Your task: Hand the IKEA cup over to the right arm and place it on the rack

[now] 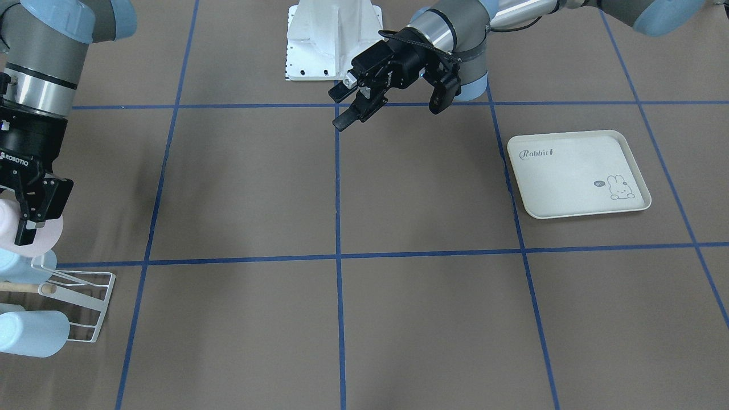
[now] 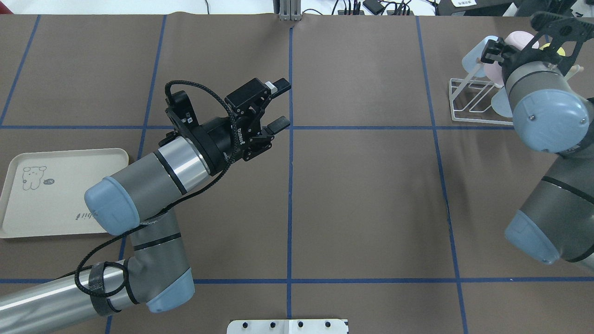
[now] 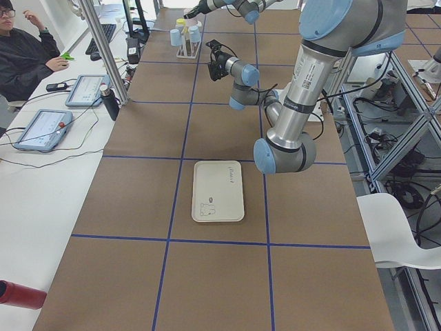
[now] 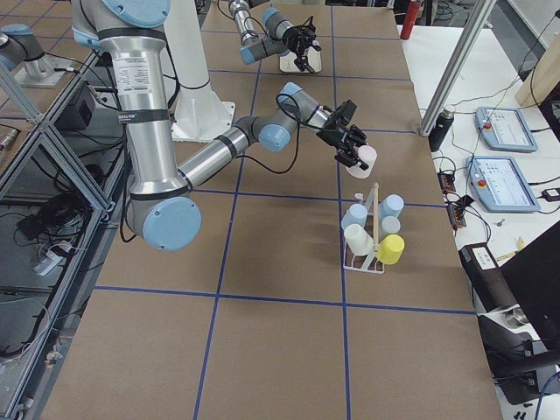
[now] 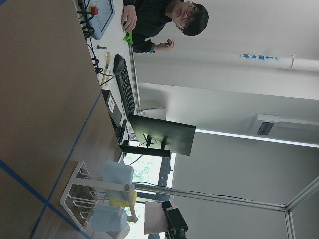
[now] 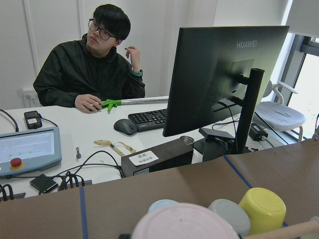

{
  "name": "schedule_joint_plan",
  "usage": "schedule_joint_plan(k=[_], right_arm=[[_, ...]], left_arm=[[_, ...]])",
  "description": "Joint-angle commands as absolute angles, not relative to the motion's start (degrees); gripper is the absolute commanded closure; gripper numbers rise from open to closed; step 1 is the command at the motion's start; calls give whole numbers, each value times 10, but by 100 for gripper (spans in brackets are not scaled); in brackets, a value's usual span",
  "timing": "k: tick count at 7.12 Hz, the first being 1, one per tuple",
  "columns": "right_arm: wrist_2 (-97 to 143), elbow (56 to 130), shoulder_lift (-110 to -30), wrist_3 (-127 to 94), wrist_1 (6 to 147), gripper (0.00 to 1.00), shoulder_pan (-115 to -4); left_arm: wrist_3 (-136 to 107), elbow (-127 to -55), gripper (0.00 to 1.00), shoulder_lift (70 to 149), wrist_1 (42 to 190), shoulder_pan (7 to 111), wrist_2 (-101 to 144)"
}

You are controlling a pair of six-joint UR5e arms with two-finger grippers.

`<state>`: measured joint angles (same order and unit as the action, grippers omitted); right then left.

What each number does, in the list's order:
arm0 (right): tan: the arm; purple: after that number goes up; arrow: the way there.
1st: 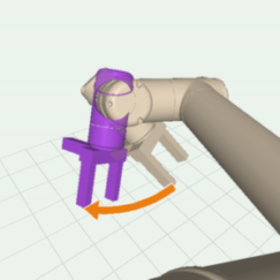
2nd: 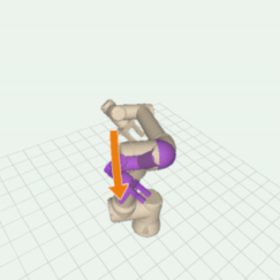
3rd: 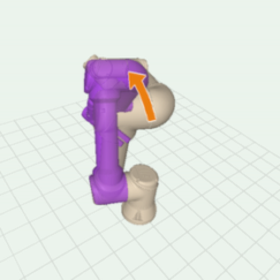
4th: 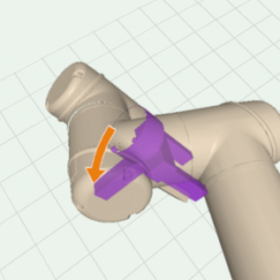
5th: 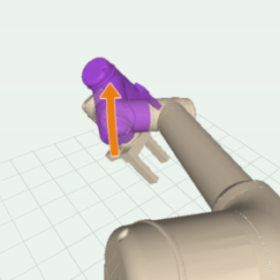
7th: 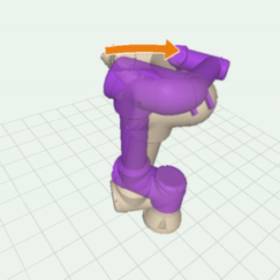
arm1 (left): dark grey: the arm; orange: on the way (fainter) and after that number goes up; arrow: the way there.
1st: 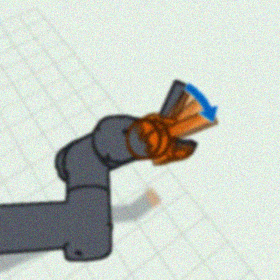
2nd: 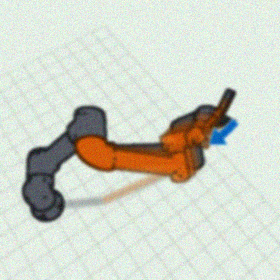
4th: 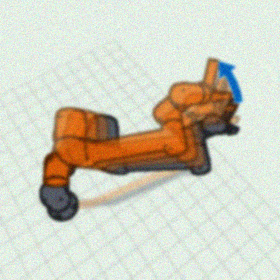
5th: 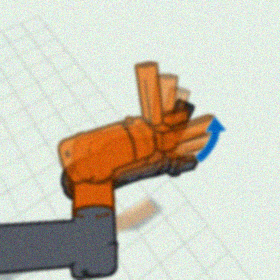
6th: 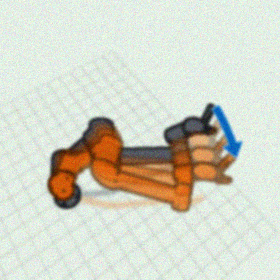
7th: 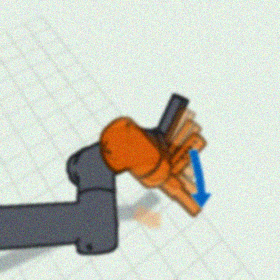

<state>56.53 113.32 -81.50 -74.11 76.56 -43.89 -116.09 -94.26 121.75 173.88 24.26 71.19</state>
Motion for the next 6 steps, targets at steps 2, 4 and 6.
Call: schedule_joint_plan(k=[2,4,6], right_arm=[[548,1099,-803,-742,784,100,-425],[548,1085,-795,-741,783,100,-425],[548,1077,-795,-741,783,100,-425]], left_arm=[[-1161,-942,0,1217,1739,243,711],[-1161,-942,0,1217,1739,243,711],[-1161,-942,0,1216,1739,243,711]])
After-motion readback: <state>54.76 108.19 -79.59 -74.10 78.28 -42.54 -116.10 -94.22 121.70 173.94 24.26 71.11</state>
